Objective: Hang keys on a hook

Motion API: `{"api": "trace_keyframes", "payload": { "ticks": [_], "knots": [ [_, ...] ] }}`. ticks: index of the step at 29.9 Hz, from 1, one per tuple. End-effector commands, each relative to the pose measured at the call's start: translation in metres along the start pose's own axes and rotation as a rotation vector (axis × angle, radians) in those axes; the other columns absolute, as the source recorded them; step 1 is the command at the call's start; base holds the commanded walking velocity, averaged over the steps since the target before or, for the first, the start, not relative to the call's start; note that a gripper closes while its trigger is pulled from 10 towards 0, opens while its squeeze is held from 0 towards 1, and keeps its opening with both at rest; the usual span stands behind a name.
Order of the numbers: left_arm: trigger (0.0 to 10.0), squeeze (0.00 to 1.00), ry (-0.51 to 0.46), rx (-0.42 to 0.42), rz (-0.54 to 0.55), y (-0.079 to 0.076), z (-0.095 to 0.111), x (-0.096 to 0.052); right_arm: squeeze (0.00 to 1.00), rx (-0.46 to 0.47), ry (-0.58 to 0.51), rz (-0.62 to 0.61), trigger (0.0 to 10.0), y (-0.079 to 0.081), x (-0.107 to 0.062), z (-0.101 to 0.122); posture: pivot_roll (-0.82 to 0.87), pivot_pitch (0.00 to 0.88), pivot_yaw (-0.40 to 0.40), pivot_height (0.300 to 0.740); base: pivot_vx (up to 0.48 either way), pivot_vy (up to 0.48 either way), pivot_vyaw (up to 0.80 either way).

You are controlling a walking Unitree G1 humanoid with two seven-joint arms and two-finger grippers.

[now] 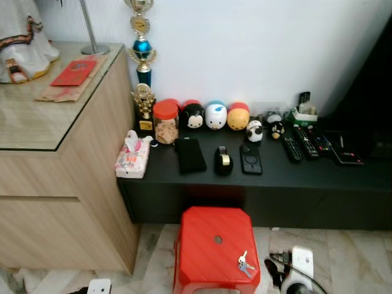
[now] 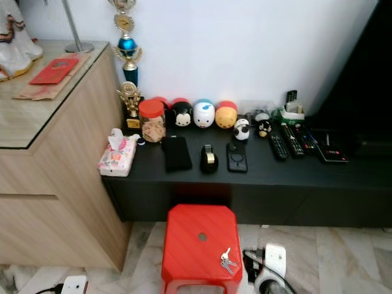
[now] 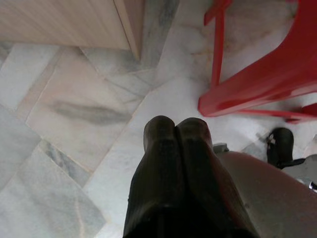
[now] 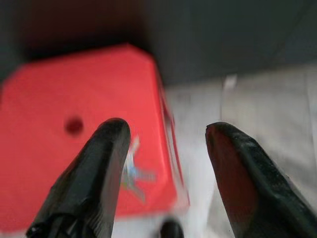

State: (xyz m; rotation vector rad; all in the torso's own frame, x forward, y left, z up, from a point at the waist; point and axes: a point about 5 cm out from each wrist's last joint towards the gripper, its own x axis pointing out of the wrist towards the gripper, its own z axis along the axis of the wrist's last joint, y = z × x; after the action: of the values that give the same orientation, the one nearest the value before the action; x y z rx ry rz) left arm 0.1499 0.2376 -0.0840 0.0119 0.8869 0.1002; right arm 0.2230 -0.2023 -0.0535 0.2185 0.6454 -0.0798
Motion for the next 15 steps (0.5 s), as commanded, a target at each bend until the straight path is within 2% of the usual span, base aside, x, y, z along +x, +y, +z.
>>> {"api": "trace_keyframes", "payload": {
  "ticks": [1, 2, 4, 7, 12, 15],
  "knots": [
    [10.0, 0.0, 0.023, -0.007, -0.002, -0.001, -0.005, -0.001, 0.0, 0.032, 0.029, -0.042, 10.0, -0.008, -0.004, -0.009, -0.02, 0.0, -0.033, 0.74, 0.0, 0.0, 0.0],
    [10.0, 0.0, 0.023, -0.007, -0.002, -0.001, -0.005, -0.001, 0.0, 0.032, 0.029, -0.042, 10.0, -0.008, -0.004, -0.009, -0.02, 0.0, -0.033, 0.74, 0.0, 0.0, 0.0],
    [10.0, 0.0, 0.032, 0.03, -0.006, -0.001, -0.006, -0.001, 0.0, 0.085, 0.031, -0.065, 10.0, -0.009, -0.006, -0.014, -0.03, 0.0, -0.027, 0.74, 0.0, 0.48, 0.0],
    [10.0, 0.0, 0.027, 0.028, -0.009, -0.001, -0.006, -0.002, 0.0, 0.092, 0.018, -0.056, 10.0, -0.005, -0.004, -0.011, -0.02, 0.0, -0.026, 0.74, 0.0, 0.403, 0.0],
    [10.0, 0.0, 0.008, 0.08, -0.023, -0.001, -0.004, -0.002, 0.0, 0.095, -0.002, -0.039, 10.0, 0.002, -0.001, -0.006, -0.02, 0.0, -0.026, 0.74, 0.0, 0.0, 0.0],
    [10.0, 0.0, 0.0, 0.073, -0.023, -0.001, -0.003, -0.002, 0.0, 0.095, -0.008, -0.033, 10.0, 0.004, 0.001, -0.002, -0.02, 0.0, -0.026, 0.74, 0.0, 0.0, 0.0]
  ]
}}
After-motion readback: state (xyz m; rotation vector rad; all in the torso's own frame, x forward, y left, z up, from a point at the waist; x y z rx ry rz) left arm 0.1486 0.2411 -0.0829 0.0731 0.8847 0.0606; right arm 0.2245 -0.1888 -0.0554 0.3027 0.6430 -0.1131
